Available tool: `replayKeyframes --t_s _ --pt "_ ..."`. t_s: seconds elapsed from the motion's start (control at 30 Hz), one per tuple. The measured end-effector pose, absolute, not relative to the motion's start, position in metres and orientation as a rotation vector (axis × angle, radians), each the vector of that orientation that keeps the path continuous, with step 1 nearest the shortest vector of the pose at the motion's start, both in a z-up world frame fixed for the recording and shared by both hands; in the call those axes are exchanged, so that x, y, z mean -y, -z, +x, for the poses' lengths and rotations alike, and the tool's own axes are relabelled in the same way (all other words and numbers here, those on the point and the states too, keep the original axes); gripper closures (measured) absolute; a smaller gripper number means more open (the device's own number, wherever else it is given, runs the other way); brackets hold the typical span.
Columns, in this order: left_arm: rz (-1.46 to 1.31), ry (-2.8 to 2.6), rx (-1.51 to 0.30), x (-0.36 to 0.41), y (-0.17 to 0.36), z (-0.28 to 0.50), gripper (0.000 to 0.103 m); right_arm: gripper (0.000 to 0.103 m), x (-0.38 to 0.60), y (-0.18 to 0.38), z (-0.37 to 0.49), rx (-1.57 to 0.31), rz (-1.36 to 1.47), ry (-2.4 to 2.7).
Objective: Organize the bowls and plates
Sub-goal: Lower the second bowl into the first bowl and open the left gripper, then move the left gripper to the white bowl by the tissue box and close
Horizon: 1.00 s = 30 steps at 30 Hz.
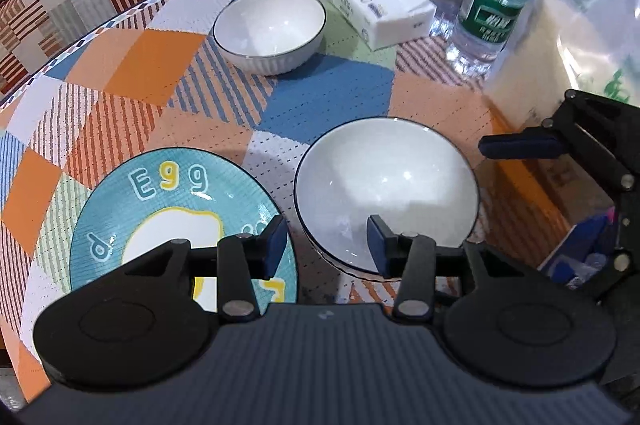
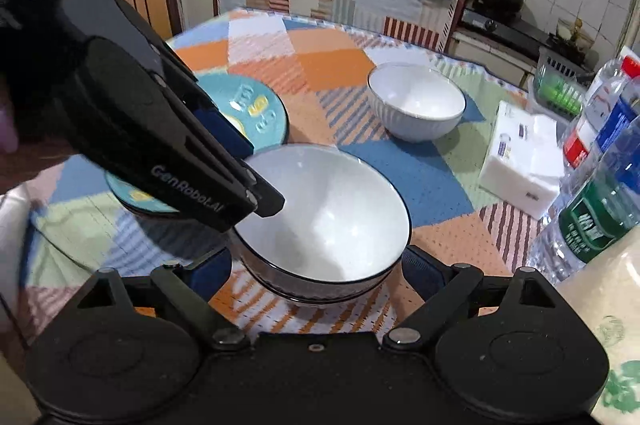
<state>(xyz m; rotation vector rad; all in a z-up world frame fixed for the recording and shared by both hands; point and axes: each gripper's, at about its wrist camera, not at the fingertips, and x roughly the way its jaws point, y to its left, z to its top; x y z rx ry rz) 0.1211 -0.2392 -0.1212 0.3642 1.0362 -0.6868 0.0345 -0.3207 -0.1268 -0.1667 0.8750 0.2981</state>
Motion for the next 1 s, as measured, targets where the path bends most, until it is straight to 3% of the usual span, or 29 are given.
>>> replayKeyframes --t_s 0.7,1.0 --pt "0.43 0.689 -0.995 0.228 0.063 0.122 0.057 0.008 0.33 0.058 0.049 -0.787 -0.179 -0.275" --pt "0.253 0.602 -1.065 0.207 0.046 0.18 0.055 0.008 0.339 0.079 0.1 -0.794 -0.074 -0.244"
